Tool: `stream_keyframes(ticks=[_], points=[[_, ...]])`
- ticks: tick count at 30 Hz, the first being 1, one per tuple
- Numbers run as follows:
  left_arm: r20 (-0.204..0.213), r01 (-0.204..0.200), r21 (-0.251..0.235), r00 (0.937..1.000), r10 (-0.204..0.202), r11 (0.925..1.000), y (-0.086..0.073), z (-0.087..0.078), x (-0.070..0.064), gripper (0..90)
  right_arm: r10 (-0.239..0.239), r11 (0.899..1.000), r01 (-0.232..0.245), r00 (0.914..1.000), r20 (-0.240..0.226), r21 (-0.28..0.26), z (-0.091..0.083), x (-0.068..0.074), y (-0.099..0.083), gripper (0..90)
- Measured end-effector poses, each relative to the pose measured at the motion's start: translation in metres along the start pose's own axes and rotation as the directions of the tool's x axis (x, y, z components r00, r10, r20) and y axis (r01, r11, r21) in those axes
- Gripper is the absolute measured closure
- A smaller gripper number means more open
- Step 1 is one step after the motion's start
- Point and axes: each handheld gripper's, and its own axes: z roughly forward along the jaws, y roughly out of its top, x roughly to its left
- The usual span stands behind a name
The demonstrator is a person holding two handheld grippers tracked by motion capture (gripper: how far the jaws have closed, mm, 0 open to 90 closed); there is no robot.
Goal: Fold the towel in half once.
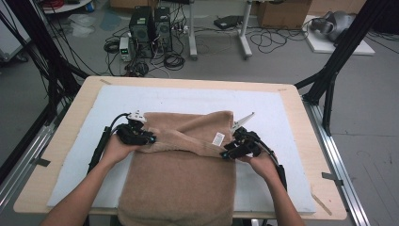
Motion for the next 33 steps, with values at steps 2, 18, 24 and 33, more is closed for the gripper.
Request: stream_keyframes(ticks=[2,18,24,33], points=[[-0.013,-0.018,-0.01,0.9998,0.018,0.9998,0.001,-0.006,-0.002,83.9,-0.027,1.0,0.027,0.9992,-0.027,-0.013,-0.001,0.002,0.0,80.5],[0.02,-0.067,-0.149,0.9973,0.071,0.9865,-0.06,-0.082,-0.059,85.8,-0.153,0.982,0.139,0.9828,-0.104,-0.129,-0.035,0.052,-0.018,86.2],[0.089,-0.059,-0.177,0.9932,0.075,0.9825,-0.082,-0.102,-0.069,71.7,-0.222,0.963,0.196,0.9662,-0.131,-0.188,-0.045,0.075,-0.032,77.8],[0.061,-0.078,-0.183,0.994,0.091,0.98,-0.052,-0.103,-0.053,60.9,-0.099,0.975,0.09,0.9943,-0.038,-0.204,-0.045,0.043,-0.025,63.1]])
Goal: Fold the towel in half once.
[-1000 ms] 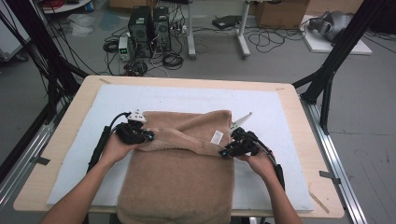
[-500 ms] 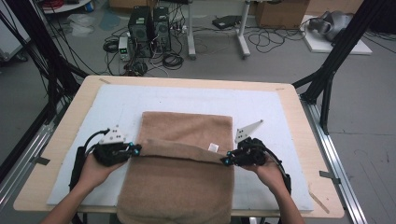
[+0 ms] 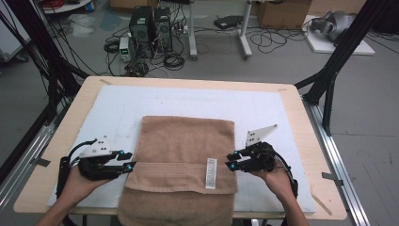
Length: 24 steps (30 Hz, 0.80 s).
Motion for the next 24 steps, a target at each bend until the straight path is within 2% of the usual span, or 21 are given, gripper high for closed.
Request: stream_keyframes(ticks=[2,5,7,9,11,13,14,15,17,18,20,22,23,24], points=[[-0.026,0.006,0.014,0.9996,-0.006,0.9999,0.005,0.011,0.009,59.6,0.031,0.999,-0.031,0.9988,0.038,0.019,0.004,-0.012,0.003,61.6],[-0.094,0.04,0.026,0.9949,-0.037,0.9989,0.011,0.031,0.026,59.4,0.039,0.998,-0.044,0.9923,0.117,0.043,0.008,-0.034,0.011,58.4],[-0.152,0.046,0.028,0.9875,-0.042,0.9985,0.016,0.043,0.039,59.5,0.08,0.996,-0.085,0.9855,0.15,0.027,0.011,-0.05,0.017,54.4],[-0.157,0.102,0.002,0.9826,-0.1,0.9948,0.022,0.055,0.054,59.4,0.098,0.995,-0.102,0.9812,0.166,0.016,0.013,-0.066,0.022,51.3],[-0.192,0.134,0.002,0.9726,-0.131,0.991,0.026,0.065,0.068,59.4,0.102,0.994,-0.106,0.9741,0.202,0.008,0.015,-0.079,0.026,49.3],[-0.226,0.142,0.013,0.9648,-0.135,0.9898,0.027,0.074,0.081,59.0,0.121,0.992,-0.125,0.9667,0.226,0.005,0.018,-0.091,0.029,47.3],[-0.222,0.162,0.001,0.9622,-0.158,0.9867,0.027,0.078,0.086,58.4,0.112,0.994,-0.111,0.9652,0.236,-0.019,0.019,-0.094,0.029,47.7],[-0.208,0.168,-0.014,0.9637,-0.167,0.9857,0.025,0.081,0.091,57.4,0.112,0.994,-0.11,0.9639,0.241,-0.024,0.02,-0.097,0.028,47.5],[-0.19,0.203,0.01,0.9617,-0.197,0.9792,0.022,0.088,0.099,56.0,0.122,0.992,-0.122,0.959,0.256,-0.013,0.023,-0.101,0.026,48.3],[-0.183,0.207,0.016,0.9625,-0.2,0.9783,0.02,0.091,0.101,52.7,0.127,0.991,-0.13,0.956,0.264,-0.005,0.024,-0.103,0.025,48.3],[-0.181,0.223,0.013,0.9592,-0.217,0.9747,0.018,0.095,0.104,49.7,0.159,0.987,-0.16,0.9519,0.262,-0.016,0.025,-0.107,0.023,46.8],[-0.18,0.217,0.015,0.9608,-0.211,0.976,0.019,0.099,0.105,47.3,0.174,0.985,-0.169,0.9497,0.26,-0.042,0.023,-0.109,0.022,44.7],[-0.185,0.22,0.024,0.9596,-0.212,0.9752,0.021,0.101,0.105,46.1,0.182,0.983,-0.177,0.9468,0.265,-0.043,0.022,-0.109,0.023,43.9],[-0.19,0.22,0.029,0.9589,-0.211,0.975,0.023,0.101,0.105,45.5,0.214,0.976,-0.218,0.9431,0.255,-0.013,0.021,-0.111,0.026,39.7]])
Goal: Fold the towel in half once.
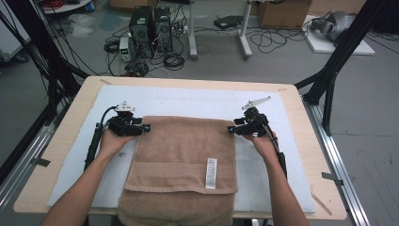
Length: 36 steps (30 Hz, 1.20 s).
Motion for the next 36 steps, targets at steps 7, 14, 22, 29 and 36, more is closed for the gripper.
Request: stream_keyframes(ticks=[7,14,22,29,36], points=[[-0.016,0.002,-0.037,0.9999,-0.003,0.9993,0.009,-0.005,0.0,47.6,-0.056,0.998,0.055,0.9984,0.013,0.026,-0.016,0.005,0.023,36.3],[-0.041,0.028,0.033,0.9988,-0.027,0.9991,0.001,0.006,0.008,45.5,-0.02,0.997,0.018,0.9994,0.027,0.075,0.004,0.0,0.02,29.6],[-0.016,0.04,0.076,0.9991,-0.039,0.9963,-0.003,0.018,0.007,51.6,0.01,0.994,-0.014,0.9993,0.035,0.11,0.024,-0.011,0.012,28.9],[0.008,0.03,0.069,0.9995,-0.031,0.9971,-0.003,0.019,0.004,72.4,0.014,0.987,-0.014,0.9999,0.0,0.163,0.034,-0.012,0.01,59.7],[-0.016,0.022,0.052,0.9996,-0.021,0.9984,0.0,0.016,0.002,81.5,-0.054,0.978,0.06,0.998,-0.034,0.198,0.036,-0.005,0.017,81.3]])
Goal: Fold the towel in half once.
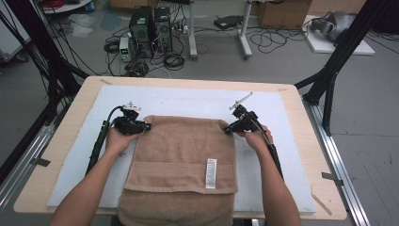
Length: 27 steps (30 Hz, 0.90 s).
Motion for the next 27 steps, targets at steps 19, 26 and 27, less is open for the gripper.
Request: stream_keyframes(ticks=[19,26,27], points=[[-0.117,-0.041,-0.228,0.993,0.014,0.9728,0.089,-0.057,0.015,81.1,-0.011,0.966,0.057,0.9833,0.182,-0.251,-0.081,-0.005,0.069,78.6],[-0.089,0.005,-0.143,0.9959,-0.018,0.9897,0.066,-0.051,0.024,63.8,0.033,0.979,-0.001,0.9874,0.155,-0.202,-0.063,-0.011,0.057,54.0],[-0.084,0.006,-0.138,0.9963,-0.018,0.9904,0.061,-0.051,0.025,62.9,0.044,0.981,-0.016,0.9891,0.14,-0.194,-0.062,-0.012,0.054,51.7]])
